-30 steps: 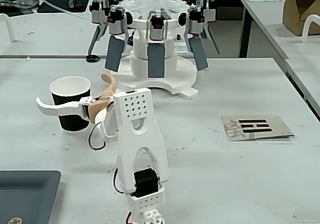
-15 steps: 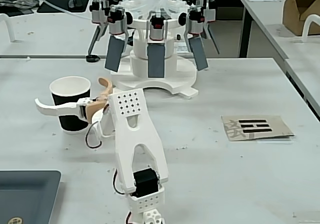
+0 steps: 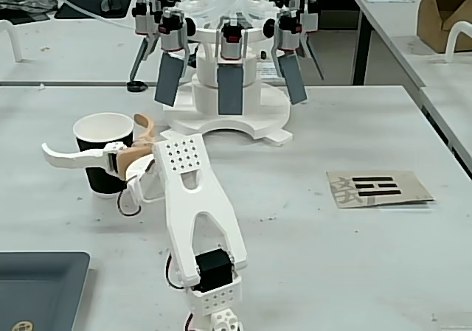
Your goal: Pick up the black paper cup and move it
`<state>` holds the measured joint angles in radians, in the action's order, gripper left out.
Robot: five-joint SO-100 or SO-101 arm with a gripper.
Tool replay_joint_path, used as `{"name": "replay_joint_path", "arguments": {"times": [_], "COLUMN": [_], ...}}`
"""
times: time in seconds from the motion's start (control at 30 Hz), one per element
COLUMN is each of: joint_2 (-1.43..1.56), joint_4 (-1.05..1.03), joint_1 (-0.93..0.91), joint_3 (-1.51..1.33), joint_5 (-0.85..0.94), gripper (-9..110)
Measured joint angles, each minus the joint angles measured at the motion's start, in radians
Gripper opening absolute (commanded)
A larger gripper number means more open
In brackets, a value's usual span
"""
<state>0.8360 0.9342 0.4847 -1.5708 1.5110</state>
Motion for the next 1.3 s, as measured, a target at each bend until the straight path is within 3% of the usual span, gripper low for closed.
{"name": "replay_joint_path", "arguments": {"times": [0.63, 1.3], "joint_2": [-0.012, -0.043], "joint_4": [-0.008, -0.014], "joint_1": [0.028, 0.034], "joint_3": [0.005, 0.005], "joint_5": [-0.009, -0.017], "gripper": [55, 34]}}
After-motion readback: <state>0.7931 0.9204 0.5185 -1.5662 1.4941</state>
